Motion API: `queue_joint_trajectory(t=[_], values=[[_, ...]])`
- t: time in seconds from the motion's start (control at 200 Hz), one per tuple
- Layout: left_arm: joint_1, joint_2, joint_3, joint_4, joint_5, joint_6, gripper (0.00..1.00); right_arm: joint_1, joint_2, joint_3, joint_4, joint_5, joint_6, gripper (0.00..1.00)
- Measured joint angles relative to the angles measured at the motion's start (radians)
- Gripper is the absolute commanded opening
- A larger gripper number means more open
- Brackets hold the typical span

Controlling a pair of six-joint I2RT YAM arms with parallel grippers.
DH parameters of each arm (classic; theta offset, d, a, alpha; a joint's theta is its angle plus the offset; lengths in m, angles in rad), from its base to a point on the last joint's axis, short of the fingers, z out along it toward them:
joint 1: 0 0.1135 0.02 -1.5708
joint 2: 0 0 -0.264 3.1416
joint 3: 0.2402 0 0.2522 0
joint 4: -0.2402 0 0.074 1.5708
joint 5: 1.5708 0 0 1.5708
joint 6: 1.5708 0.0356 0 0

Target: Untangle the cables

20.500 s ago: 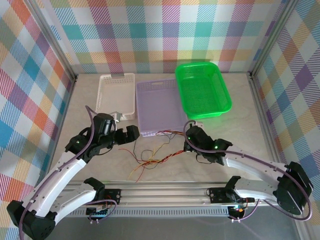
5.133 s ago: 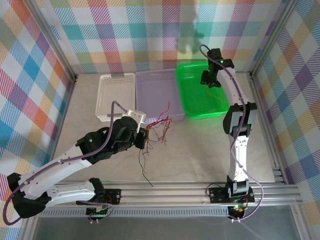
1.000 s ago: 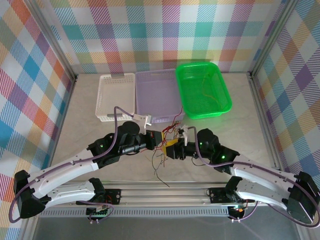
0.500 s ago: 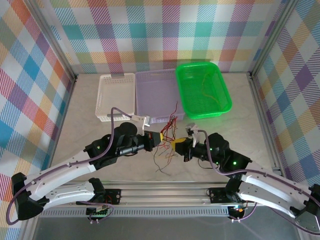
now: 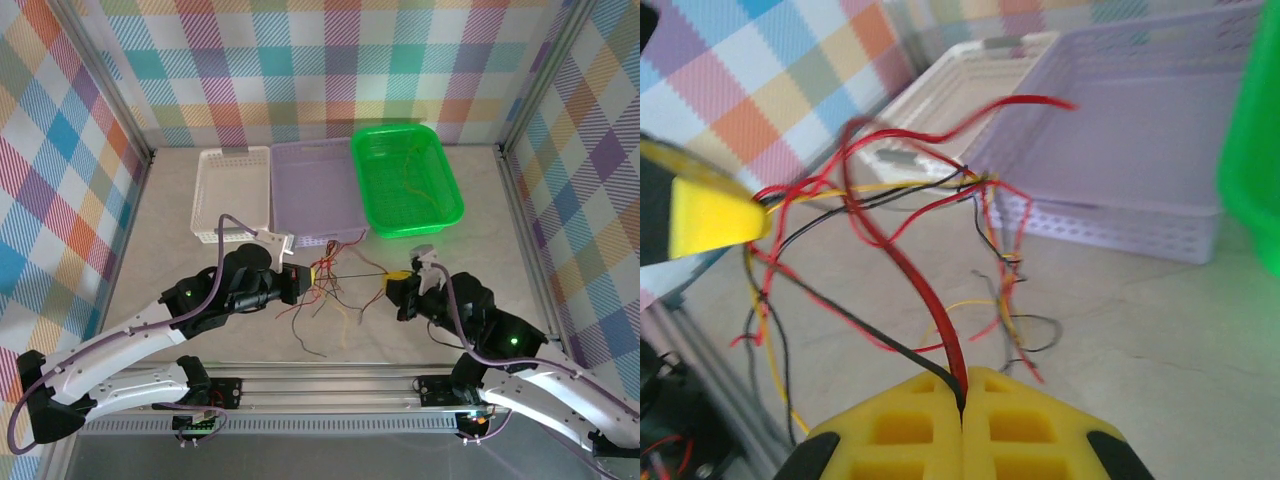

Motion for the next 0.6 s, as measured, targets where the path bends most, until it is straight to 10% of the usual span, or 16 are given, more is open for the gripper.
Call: queue_joint_trajectory(t=[0.6], values=[[0.081, -0.123, 0.11, -0.312, -0.187, 0.129, 0.0, -0.008, -0.004, 0.374, -0.442, 0.402, -0.033, 0.0]])
